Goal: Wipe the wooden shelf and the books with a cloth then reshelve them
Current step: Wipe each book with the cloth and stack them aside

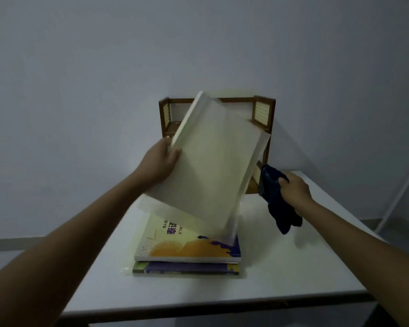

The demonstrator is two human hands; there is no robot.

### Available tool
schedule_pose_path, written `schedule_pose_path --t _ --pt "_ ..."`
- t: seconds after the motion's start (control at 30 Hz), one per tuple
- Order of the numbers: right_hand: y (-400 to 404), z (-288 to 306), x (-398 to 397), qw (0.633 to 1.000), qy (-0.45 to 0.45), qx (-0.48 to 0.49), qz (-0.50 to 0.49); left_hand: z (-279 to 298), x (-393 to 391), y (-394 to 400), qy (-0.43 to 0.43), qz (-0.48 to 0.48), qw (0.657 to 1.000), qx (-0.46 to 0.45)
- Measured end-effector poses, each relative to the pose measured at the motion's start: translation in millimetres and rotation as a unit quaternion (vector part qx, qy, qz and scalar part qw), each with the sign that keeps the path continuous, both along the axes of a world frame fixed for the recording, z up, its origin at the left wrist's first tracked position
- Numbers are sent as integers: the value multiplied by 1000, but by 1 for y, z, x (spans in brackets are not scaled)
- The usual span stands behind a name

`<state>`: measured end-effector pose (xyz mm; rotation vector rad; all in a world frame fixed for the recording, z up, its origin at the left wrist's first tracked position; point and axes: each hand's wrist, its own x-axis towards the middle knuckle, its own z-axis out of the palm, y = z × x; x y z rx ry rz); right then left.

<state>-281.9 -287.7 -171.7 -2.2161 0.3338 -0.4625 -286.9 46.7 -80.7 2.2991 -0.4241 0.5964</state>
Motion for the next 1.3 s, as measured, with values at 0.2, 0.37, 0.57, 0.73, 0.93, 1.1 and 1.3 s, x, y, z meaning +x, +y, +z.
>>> schedule_pose_path --t 0.2,0.37,0.57,0.73,0.93,1.1,1.3 --pt "11 9 3 999 -12 -34 7 -102 -6 11 190 2 962 -198" --pt "29 11 4 997 -22 -54 55 -161 4 36 262 98 950 -140" --pt "87 10 16 991 -40 -53 116 -184 16 60 189 163 955 159" --pt "145 -30 24 957 37 -129 256 -204 15 75 229 34 962 145" --pt "189 -66 -4 855 128 -350 360 -209 14 72 229 8 973 24" --pt "224 -72 -33 799 43 -397 450 -212 13 71 211 6 976 48" --pt "206 -73 21 829 91 -367 412 -213 15 72 214 1 976 50"
